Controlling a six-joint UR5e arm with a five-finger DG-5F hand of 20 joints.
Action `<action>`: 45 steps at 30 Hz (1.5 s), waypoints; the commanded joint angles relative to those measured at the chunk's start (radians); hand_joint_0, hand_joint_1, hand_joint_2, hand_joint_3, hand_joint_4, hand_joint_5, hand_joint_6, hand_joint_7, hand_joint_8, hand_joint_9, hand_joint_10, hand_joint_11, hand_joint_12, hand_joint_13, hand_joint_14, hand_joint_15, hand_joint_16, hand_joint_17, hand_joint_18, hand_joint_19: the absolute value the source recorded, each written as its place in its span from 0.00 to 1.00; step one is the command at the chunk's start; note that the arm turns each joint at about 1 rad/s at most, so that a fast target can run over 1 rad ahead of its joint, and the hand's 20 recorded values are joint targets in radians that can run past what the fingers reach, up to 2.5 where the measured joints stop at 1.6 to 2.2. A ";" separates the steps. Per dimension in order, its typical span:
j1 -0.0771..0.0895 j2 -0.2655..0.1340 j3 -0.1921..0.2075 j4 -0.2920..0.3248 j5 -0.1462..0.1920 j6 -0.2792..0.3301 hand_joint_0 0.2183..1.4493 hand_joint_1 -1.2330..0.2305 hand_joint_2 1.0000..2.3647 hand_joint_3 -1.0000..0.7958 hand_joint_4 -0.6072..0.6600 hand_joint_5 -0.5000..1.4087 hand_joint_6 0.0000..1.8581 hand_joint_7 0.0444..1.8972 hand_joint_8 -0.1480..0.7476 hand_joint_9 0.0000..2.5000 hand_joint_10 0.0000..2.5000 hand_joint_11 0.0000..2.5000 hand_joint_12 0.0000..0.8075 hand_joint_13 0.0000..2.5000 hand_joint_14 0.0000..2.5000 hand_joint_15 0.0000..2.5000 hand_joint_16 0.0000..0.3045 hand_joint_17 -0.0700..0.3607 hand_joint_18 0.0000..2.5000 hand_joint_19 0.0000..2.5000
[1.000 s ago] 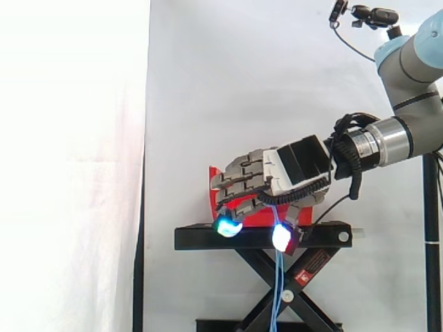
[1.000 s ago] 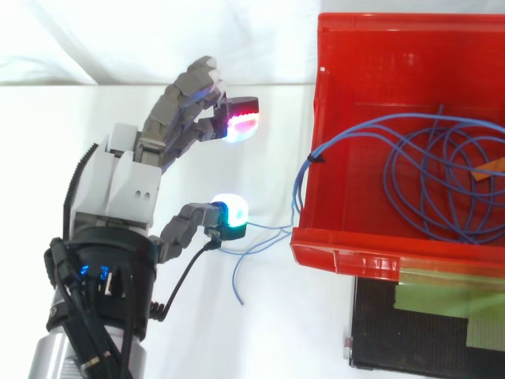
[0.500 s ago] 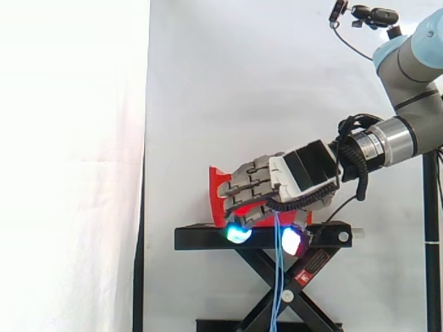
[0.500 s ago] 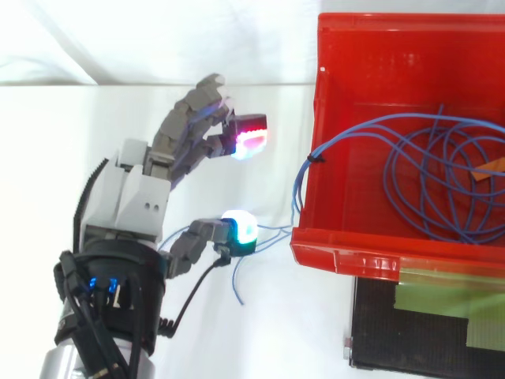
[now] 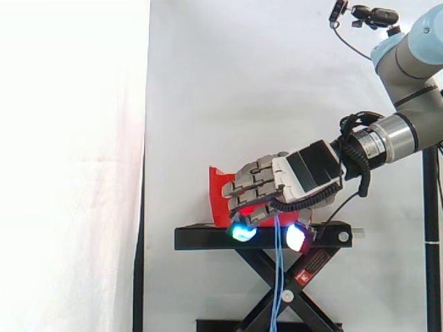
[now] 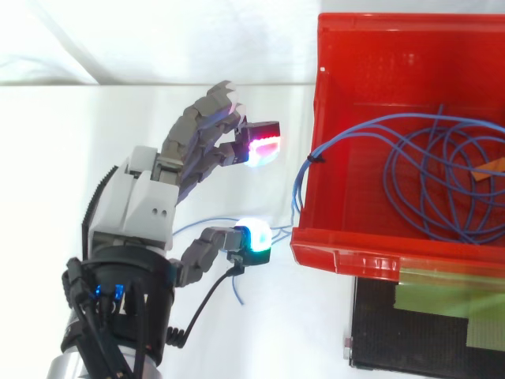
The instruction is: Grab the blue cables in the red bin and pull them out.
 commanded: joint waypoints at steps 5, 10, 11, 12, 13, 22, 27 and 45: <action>-0.002 0.000 0.000 -0.009 -0.004 -0.016 0.47 0.31 0.00 0.00 0.70 0.54 0.01 0.25 0.43 0.16 0.00 0.10 0.39 0.09 0.00 0.10 0.14 0.38 0.10 0.21; -0.004 0.000 0.000 -0.020 -0.005 -0.022 0.47 0.31 0.00 0.00 0.70 0.55 0.01 0.25 0.43 0.16 0.00 0.10 0.39 0.09 0.00 0.10 0.14 0.38 0.10 0.21; -0.005 0.000 0.000 -0.020 -0.005 -0.023 0.47 0.31 0.00 0.00 0.70 0.55 0.01 0.25 0.43 0.16 0.00 0.10 0.39 0.09 0.00 0.10 0.14 0.38 0.10 0.21; -0.005 0.000 0.000 -0.020 -0.005 -0.023 0.47 0.31 0.00 0.00 0.70 0.55 0.01 0.25 0.43 0.16 0.00 0.10 0.39 0.10 0.00 0.10 0.14 0.38 0.10 0.21; -0.007 0.000 0.000 -0.021 -0.007 -0.023 0.47 0.31 0.00 0.00 0.70 0.55 0.01 0.25 0.43 0.16 0.00 0.10 0.39 0.09 0.00 0.11 0.14 0.38 0.10 0.21; -0.010 0.000 0.000 -0.018 -0.007 -0.042 0.47 0.31 0.00 0.00 0.71 0.55 0.01 0.26 0.43 0.16 0.00 0.10 0.39 0.10 0.00 0.11 0.14 0.38 0.10 0.21; -0.014 0.000 0.000 -0.010 -0.013 -0.065 0.47 0.31 0.00 0.00 0.71 0.55 0.01 0.26 0.43 0.16 0.00 0.10 0.39 0.09 0.00 0.11 0.14 0.38 0.10 0.21; -0.025 0.000 -0.001 -0.006 -0.014 -0.071 0.47 0.31 0.00 0.00 0.72 0.56 0.01 0.27 0.43 0.16 0.00 0.10 0.39 0.10 0.00 0.10 0.14 0.38 0.10 0.21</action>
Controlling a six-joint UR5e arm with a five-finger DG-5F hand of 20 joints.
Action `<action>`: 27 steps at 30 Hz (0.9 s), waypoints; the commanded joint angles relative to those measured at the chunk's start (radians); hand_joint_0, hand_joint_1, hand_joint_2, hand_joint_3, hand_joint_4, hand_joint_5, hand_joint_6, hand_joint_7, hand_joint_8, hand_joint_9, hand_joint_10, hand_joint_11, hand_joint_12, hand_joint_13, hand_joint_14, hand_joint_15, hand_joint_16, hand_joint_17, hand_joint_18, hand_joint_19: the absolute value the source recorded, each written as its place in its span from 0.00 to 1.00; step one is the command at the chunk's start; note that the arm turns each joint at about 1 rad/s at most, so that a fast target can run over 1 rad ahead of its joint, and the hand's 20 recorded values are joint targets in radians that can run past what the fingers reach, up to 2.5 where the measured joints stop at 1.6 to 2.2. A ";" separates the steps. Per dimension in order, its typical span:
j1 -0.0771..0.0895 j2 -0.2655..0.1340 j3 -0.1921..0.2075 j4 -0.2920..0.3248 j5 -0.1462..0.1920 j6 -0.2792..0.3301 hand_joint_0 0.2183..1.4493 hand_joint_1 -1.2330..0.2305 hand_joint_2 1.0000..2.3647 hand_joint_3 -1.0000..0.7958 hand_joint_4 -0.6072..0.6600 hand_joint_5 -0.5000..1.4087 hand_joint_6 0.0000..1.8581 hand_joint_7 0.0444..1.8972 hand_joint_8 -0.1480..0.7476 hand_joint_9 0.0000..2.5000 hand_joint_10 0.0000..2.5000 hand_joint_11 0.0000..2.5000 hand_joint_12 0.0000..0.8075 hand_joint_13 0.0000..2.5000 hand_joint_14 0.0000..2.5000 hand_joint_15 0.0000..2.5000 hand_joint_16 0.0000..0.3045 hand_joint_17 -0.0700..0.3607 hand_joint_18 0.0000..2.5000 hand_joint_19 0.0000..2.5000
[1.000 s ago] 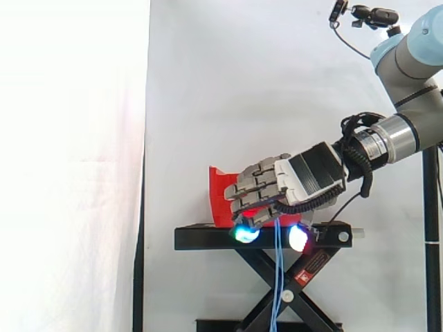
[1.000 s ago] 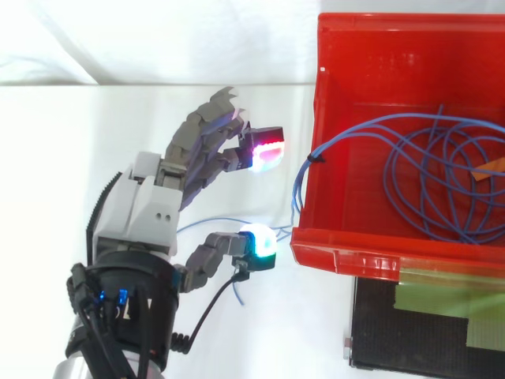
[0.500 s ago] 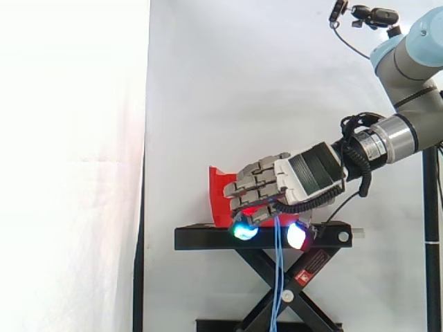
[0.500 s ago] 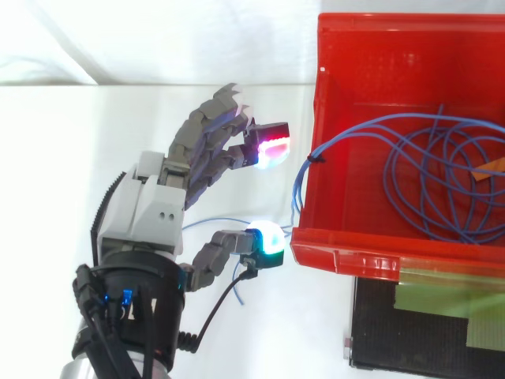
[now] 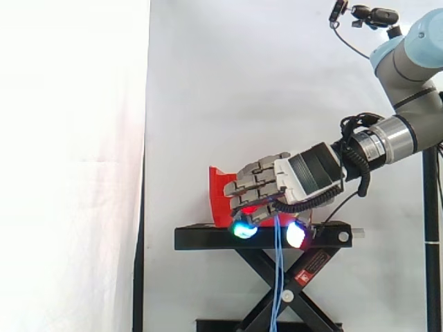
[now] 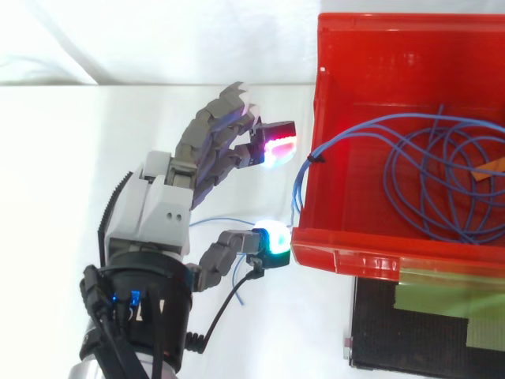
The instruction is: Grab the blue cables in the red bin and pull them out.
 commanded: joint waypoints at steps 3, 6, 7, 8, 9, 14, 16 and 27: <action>-0.005 0.000 0.001 0.000 -0.002 -0.003 0.47 0.31 0.00 0.00 0.72 0.57 0.01 0.27 0.43 0.16 0.00 0.10 0.39 0.10 0.00 0.10 0.14 0.38 0.10 0.21; -0.008 0.000 0.001 0.000 -0.003 -0.003 0.47 0.31 0.00 0.00 0.72 0.57 0.01 0.27 0.43 0.16 0.00 0.10 0.39 0.10 0.00 0.10 0.14 0.38 0.10 0.21; -0.010 0.000 -0.001 0.000 -0.005 -0.003 0.47 0.31 0.00 0.00 0.72 0.57 0.01 0.28 0.43 0.16 0.00 0.10 0.39 0.10 0.00 0.11 0.14 0.38 0.10 0.21; -0.010 0.000 -0.001 0.000 -0.005 -0.003 0.47 0.31 0.00 0.00 0.72 0.57 0.01 0.28 0.43 0.16 0.00 0.10 0.40 0.10 0.00 0.10 0.14 0.38 0.10 0.21; -0.010 0.000 0.001 0.000 -0.006 -0.003 0.47 0.31 0.00 0.00 0.73 0.57 0.01 0.28 0.43 0.16 0.00 0.10 0.39 0.10 0.00 0.10 0.14 0.38 0.10 0.21; -0.013 0.000 -0.001 0.006 -0.006 -0.006 0.47 0.31 0.00 0.00 0.72 0.57 0.01 0.28 0.43 0.16 0.00 0.11 0.39 0.10 0.00 0.10 0.14 0.38 0.10 0.21; -0.015 0.000 -0.001 0.006 -0.008 -0.008 0.47 0.31 0.00 0.00 0.73 0.57 0.01 0.28 0.43 0.16 0.00 0.11 0.39 0.10 0.00 0.10 0.14 0.38 0.10 0.21; -0.015 0.000 -0.001 0.006 -0.008 -0.008 0.47 0.31 0.00 0.00 0.73 0.60 0.01 0.32 0.43 0.16 0.00 0.10 0.39 0.10 0.00 0.10 0.14 0.38 0.10 0.21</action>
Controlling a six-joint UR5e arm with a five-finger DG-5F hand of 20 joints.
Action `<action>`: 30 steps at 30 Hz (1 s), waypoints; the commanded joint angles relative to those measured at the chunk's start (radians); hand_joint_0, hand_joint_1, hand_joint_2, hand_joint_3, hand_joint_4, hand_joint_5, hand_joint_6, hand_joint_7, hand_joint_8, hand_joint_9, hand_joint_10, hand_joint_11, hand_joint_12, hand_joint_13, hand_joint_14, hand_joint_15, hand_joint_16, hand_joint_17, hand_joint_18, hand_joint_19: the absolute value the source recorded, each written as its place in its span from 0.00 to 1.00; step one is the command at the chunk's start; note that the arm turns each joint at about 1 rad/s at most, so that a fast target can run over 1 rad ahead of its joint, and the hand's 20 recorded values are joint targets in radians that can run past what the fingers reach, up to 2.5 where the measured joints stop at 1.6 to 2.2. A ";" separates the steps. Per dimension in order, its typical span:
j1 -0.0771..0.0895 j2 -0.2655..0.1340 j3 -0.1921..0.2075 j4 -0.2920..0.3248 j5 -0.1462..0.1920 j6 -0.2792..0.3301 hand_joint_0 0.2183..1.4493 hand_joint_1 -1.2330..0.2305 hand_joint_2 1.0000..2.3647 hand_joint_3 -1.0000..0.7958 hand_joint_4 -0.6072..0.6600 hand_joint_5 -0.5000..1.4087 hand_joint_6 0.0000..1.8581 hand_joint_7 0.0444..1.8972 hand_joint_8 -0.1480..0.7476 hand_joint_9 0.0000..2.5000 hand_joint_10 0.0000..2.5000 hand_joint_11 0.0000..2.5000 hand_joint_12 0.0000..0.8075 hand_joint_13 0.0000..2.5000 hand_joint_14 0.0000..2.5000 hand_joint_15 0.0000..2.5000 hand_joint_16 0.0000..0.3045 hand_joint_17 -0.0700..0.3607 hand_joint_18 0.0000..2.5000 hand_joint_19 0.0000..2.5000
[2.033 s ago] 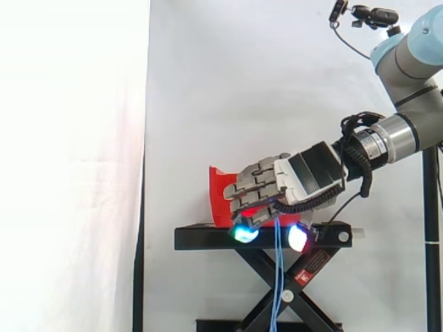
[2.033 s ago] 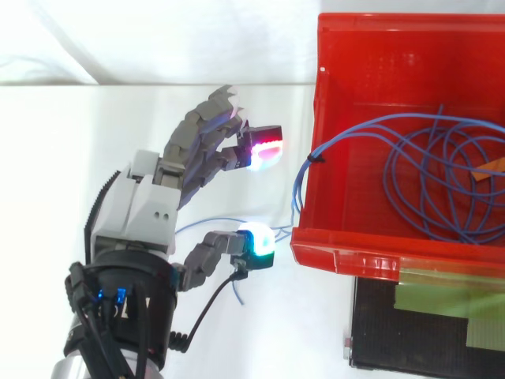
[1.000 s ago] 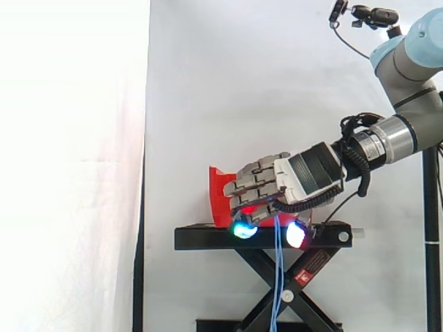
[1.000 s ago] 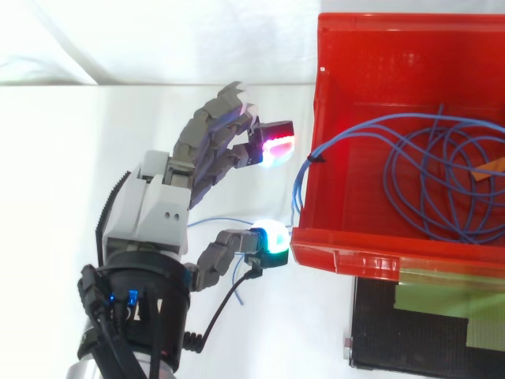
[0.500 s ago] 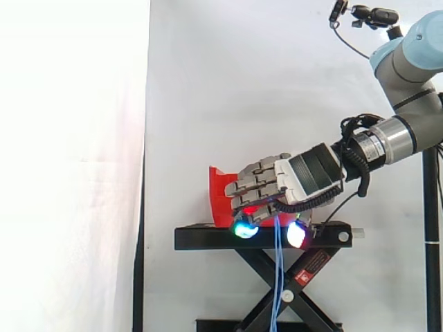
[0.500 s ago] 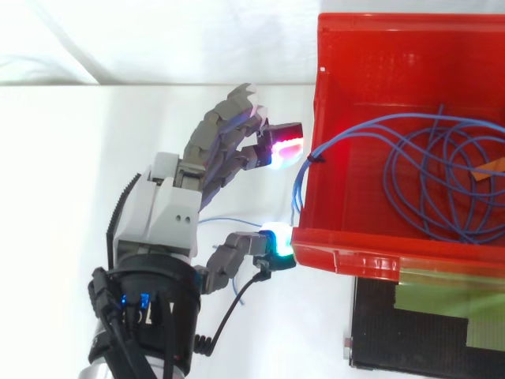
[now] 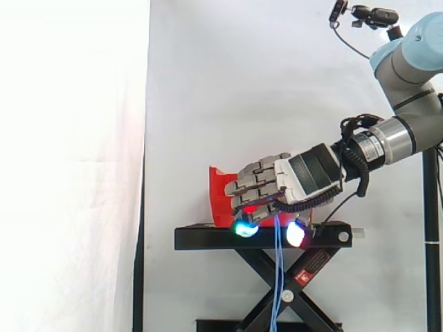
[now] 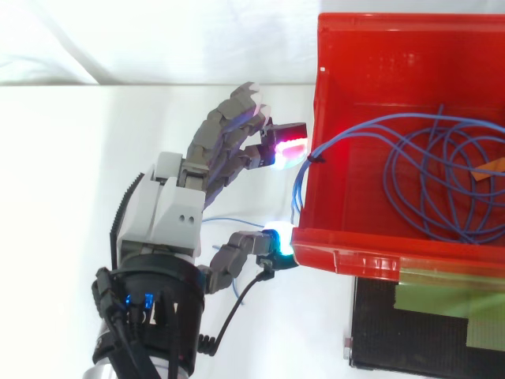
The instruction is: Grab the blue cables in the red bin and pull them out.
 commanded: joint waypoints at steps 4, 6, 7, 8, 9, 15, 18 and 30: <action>0.000 0.000 -0.002 0.000 -0.001 -0.001 0.47 0.31 0.00 0.00 0.73 0.62 0.01 0.33 0.44 0.16 0.00 0.10 0.39 0.10 0.00 0.11 0.14 0.38 0.10 0.21; 0.000 0.000 -0.002 0.000 -0.001 0.000 0.47 0.31 0.00 0.00 0.72 0.63 0.01 0.35 0.44 0.17 0.00 0.11 0.39 0.10 0.00 0.10 0.14 0.38 0.11 0.21; 0.000 0.000 0.000 0.000 -0.001 0.000 0.47 0.31 0.00 0.00 0.72 0.63 0.01 0.35 0.44 0.17 0.00 0.10 0.39 0.10 0.00 0.10 0.14 0.38 0.11 0.21; 0.000 0.000 0.000 0.000 -0.001 0.000 0.47 0.31 0.00 0.00 0.71 0.63 0.01 0.35 0.44 0.17 0.00 0.10 0.39 0.10 0.00 0.10 0.14 0.38 0.11 0.21; 0.000 0.000 -0.002 0.000 -0.001 0.000 0.47 0.31 0.00 0.00 0.71 0.63 0.01 0.36 0.44 0.17 0.00 0.10 0.39 0.10 0.00 0.10 0.13 0.38 0.11 0.21; -0.002 0.000 -0.002 0.000 -0.001 0.000 0.48 0.30 0.00 0.00 0.69 0.65 0.00 0.38 0.43 0.17 0.00 0.11 0.39 0.10 0.00 0.11 0.13 0.38 0.11 0.21; -0.002 0.000 -0.002 0.000 -0.001 0.000 0.48 0.30 0.00 0.00 0.69 0.66 0.00 0.39 0.43 0.18 0.00 0.11 0.39 0.10 0.00 0.11 0.13 0.37 0.11 0.21; -0.002 0.000 -0.002 0.000 -0.003 0.000 0.48 0.30 0.00 0.00 0.68 0.67 0.00 0.39 0.43 0.18 0.00 0.11 0.38 0.11 0.00 0.11 0.13 0.37 0.11 0.21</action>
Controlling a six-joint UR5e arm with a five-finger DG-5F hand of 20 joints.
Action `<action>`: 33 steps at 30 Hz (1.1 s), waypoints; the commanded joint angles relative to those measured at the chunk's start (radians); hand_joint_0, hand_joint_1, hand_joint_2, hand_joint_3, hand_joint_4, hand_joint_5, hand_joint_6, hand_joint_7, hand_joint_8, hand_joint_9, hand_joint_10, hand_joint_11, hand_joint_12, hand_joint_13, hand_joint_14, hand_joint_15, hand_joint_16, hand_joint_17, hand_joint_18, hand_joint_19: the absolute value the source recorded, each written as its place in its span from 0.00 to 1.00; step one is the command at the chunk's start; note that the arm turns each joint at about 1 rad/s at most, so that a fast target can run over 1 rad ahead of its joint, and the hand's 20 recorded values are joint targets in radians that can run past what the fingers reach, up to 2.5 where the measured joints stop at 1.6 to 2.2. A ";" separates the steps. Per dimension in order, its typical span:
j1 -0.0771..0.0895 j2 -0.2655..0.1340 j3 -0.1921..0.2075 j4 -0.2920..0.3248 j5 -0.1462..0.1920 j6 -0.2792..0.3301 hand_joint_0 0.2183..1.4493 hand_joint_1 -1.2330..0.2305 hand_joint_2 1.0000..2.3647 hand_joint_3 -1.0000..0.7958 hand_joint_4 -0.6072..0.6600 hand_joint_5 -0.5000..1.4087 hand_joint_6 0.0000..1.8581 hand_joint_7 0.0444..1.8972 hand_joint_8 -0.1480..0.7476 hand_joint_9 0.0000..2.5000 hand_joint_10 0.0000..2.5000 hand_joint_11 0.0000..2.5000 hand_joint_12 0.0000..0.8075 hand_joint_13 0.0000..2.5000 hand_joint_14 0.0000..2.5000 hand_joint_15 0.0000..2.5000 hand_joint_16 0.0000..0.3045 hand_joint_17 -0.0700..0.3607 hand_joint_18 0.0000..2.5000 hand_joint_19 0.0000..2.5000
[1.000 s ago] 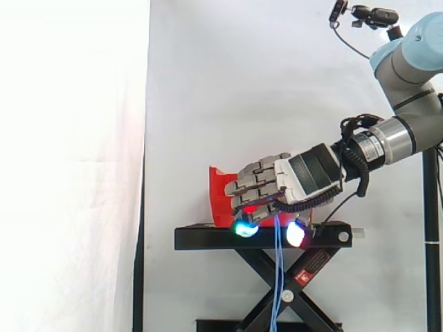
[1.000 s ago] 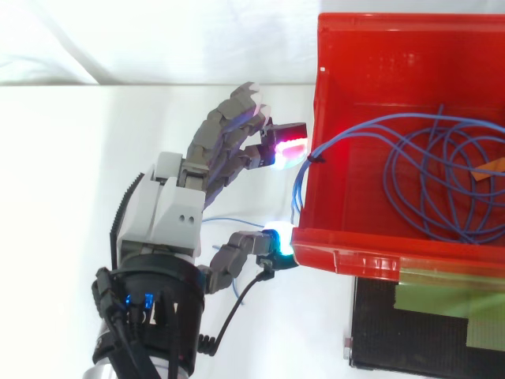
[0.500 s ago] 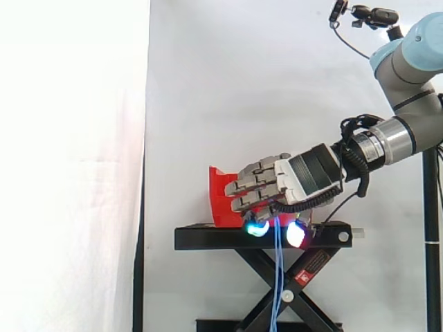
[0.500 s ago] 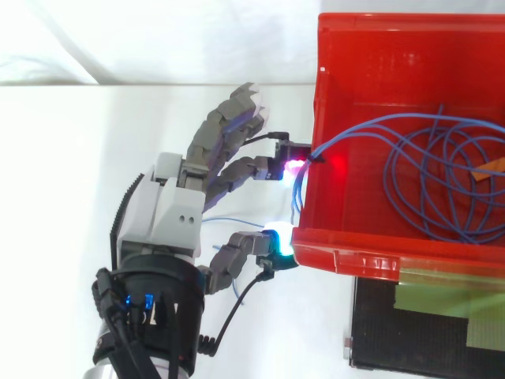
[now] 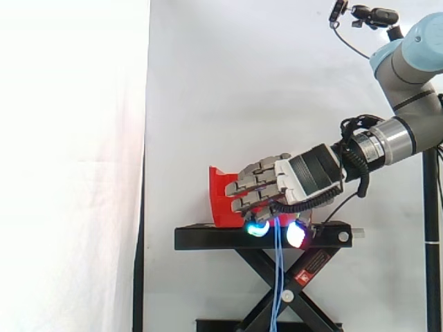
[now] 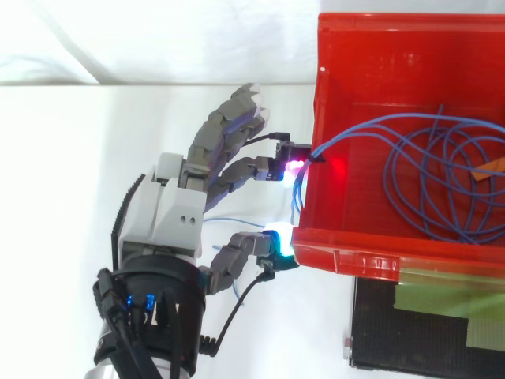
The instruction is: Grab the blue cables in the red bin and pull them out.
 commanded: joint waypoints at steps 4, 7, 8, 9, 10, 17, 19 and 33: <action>0.003 0.000 0.000 0.000 -0.003 0.000 0.48 0.30 0.00 0.00 0.68 0.67 0.00 0.39 0.43 0.19 0.00 0.11 0.38 0.11 0.00 0.11 0.13 0.37 0.11 0.21; 0.006 0.000 0.000 0.000 -0.003 0.000 0.48 0.30 0.00 0.00 0.68 0.67 0.00 0.39 0.43 0.19 0.00 0.11 0.38 0.11 0.00 0.11 0.13 0.37 0.11 0.21; 0.006 0.000 -0.002 0.002 -0.003 0.000 0.48 0.30 0.00 0.00 0.68 0.67 0.00 0.39 0.43 0.19 0.00 0.12 0.38 0.11 0.00 0.11 0.13 0.37 0.11 0.21; 0.008 0.000 0.000 0.003 -0.003 0.000 0.48 0.30 0.00 0.00 0.68 0.67 0.00 0.39 0.43 0.19 0.00 0.11 0.38 0.11 0.00 0.11 0.13 0.37 0.11 0.21; 0.008 0.000 -0.002 0.003 -0.003 0.000 0.48 0.30 0.00 0.00 0.68 0.67 0.00 0.39 0.43 0.19 0.00 0.11 0.38 0.11 0.00 0.11 0.13 0.37 0.11 0.21; 0.008 0.000 0.000 0.003 -0.003 0.000 0.48 0.30 0.00 0.00 0.68 0.66 0.00 0.39 0.43 0.19 0.00 0.12 0.38 0.11 0.00 0.11 0.13 0.37 0.11 0.21; 0.008 0.000 -0.002 0.006 -0.003 0.000 0.48 0.30 0.00 0.00 0.68 0.66 0.00 0.39 0.43 0.19 0.00 0.11 0.38 0.11 0.00 0.11 0.13 0.37 0.11 0.21; 0.011 0.000 -0.006 0.021 -0.011 0.002 0.48 0.30 0.00 0.00 0.68 0.66 0.00 0.39 0.43 0.19 0.00 0.12 0.38 0.11 0.00 0.11 0.13 0.37 0.12 0.21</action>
